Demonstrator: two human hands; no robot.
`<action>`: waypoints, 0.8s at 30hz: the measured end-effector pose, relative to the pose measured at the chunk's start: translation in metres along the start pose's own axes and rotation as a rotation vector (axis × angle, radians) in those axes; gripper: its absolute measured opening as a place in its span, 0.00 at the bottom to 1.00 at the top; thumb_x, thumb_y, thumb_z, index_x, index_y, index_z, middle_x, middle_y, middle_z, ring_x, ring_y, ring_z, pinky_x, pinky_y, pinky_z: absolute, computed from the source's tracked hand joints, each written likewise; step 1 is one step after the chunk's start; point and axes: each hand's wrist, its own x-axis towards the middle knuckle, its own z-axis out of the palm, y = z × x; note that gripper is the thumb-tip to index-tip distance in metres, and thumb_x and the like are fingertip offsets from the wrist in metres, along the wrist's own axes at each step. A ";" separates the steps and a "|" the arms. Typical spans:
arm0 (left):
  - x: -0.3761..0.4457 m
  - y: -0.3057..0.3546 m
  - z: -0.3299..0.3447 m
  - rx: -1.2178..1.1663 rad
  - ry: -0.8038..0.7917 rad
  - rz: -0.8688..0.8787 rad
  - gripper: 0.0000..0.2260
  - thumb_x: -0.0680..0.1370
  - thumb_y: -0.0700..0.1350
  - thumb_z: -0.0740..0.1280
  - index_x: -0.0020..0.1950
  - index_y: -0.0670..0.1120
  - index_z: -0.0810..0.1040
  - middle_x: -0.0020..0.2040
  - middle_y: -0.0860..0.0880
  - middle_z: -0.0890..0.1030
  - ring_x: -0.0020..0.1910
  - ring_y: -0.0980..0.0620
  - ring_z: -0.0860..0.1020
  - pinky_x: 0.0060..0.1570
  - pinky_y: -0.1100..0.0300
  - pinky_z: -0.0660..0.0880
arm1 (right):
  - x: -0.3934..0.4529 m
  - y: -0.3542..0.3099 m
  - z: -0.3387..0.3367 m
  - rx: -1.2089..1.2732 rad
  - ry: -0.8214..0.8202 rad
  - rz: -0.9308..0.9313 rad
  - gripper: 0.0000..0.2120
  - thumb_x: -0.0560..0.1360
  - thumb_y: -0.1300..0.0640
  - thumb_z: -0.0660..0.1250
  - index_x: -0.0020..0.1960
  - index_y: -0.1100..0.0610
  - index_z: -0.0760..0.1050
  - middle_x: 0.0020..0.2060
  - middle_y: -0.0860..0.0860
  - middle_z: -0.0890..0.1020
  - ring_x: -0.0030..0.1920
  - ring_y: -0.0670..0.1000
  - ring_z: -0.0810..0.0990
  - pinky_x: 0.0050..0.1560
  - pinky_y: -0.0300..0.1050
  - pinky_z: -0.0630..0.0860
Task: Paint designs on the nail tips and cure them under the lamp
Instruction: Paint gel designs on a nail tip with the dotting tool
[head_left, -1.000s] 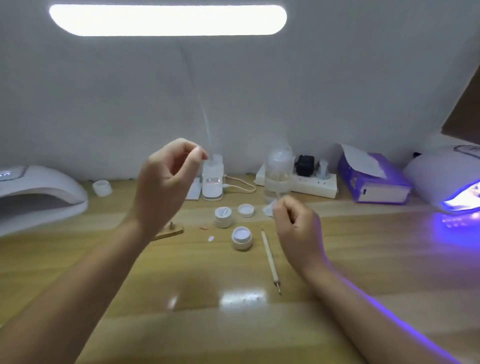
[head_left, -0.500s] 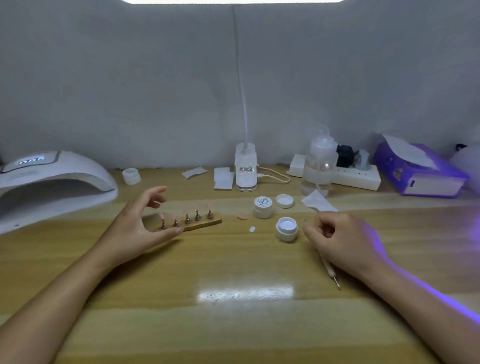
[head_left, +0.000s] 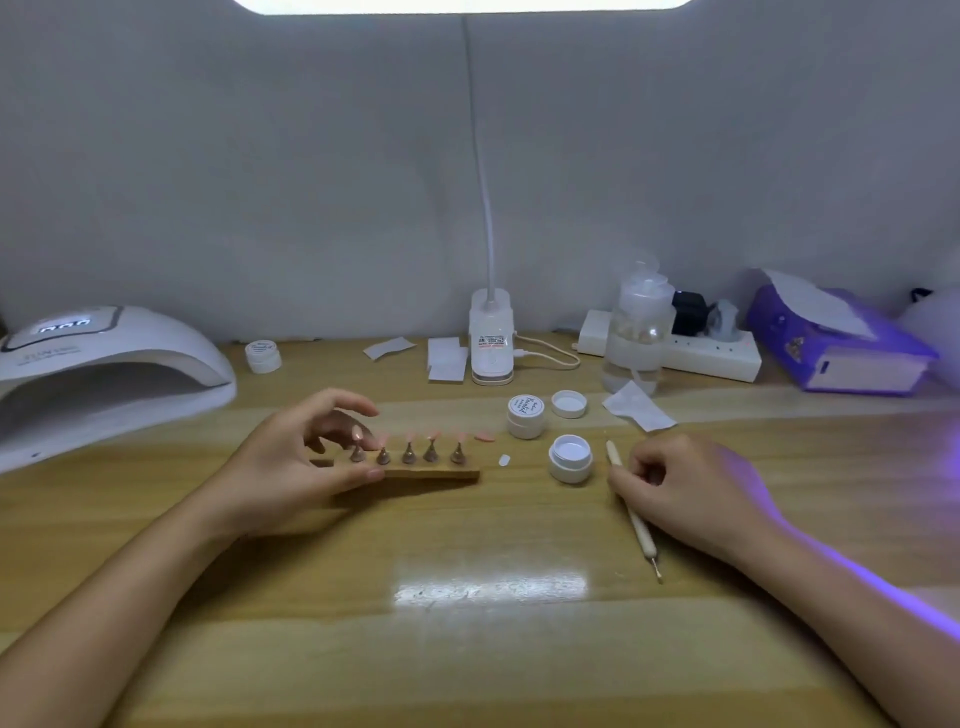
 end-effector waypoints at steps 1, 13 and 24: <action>0.000 0.006 0.002 -0.010 -0.033 0.008 0.19 0.65 0.38 0.76 0.50 0.53 0.75 0.41 0.59 0.82 0.40 0.64 0.77 0.41 0.72 0.68 | 0.000 0.000 0.000 0.072 0.011 0.022 0.18 0.69 0.47 0.62 0.24 0.53 0.68 0.21 0.45 0.71 0.26 0.44 0.69 0.27 0.39 0.61; -0.002 0.051 0.077 -0.150 -0.131 0.094 0.17 0.65 0.40 0.77 0.48 0.54 0.75 0.38 0.57 0.81 0.40 0.62 0.78 0.41 0.71 0.73 | 0.009 0.007 -0.013 1.193 0.293 0.413 0.15 0.79 0.55 0.57 0.35 0.55 0.74 0.18 0.47 0.70 0.20 0.42 0.66 0.19 0.33 0.61; 0.008 0.055 0.100 -0.097 -0.077 0.067 0.15 0.60 0.46 0.79 0.37 0.54 0.73 0.42 0.54 0.73 0.39 0.65 0.75 0.37 0.73 0.70 | 0.015 0.010 -0.010 1.530 0.336 0.531 0.12 0.76 0.60 0.57 0.33 0.55 0.63 0.22 0.47 0.67 0.21 0.44 0.66 0.23 0.37 0.63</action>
